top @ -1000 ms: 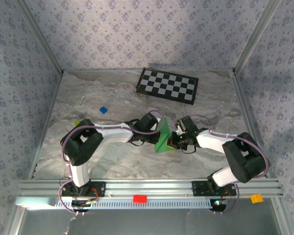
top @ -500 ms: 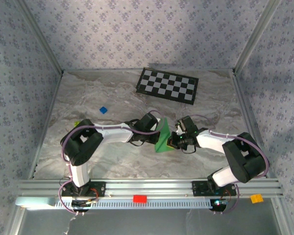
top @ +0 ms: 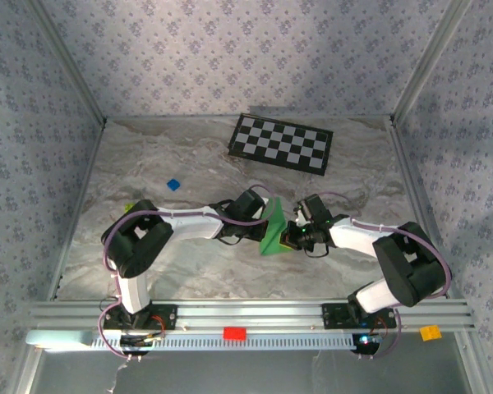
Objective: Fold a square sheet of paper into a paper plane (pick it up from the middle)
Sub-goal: Fold the triangle a second time at the center of the table.
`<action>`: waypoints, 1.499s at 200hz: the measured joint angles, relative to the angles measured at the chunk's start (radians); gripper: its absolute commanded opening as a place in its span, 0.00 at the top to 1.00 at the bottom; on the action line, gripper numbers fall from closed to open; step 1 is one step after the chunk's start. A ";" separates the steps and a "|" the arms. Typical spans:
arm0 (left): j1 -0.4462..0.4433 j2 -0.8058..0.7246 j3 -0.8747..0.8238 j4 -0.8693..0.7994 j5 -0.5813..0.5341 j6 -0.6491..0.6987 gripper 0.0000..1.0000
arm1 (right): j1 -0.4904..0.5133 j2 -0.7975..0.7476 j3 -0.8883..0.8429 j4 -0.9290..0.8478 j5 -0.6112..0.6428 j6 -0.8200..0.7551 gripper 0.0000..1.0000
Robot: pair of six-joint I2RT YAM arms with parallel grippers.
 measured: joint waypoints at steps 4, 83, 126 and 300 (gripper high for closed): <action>0.000 0.000 0.000 0.000 0.000 0.000 0.96 | 0.000 0.000 0.000 0.000 0.000 0.000 0.95; 0.000 0.008 -0.006 -0.001 0.000 0.000 0.96 | 0.000 0.000 0.000 -0.002 0.000 0.000 0.95; 0.000 0.013 -0.006 0.003 0.000 0.001 0.95 | 0.000 0.000 0.000 -0.002 0.000 0.000 0.95; 0.000 0.006 -0.019 0.026 -0.012 0.004 0.94 | 0.000 0.000 0.000 -0.003 0.000 -0.001 0.95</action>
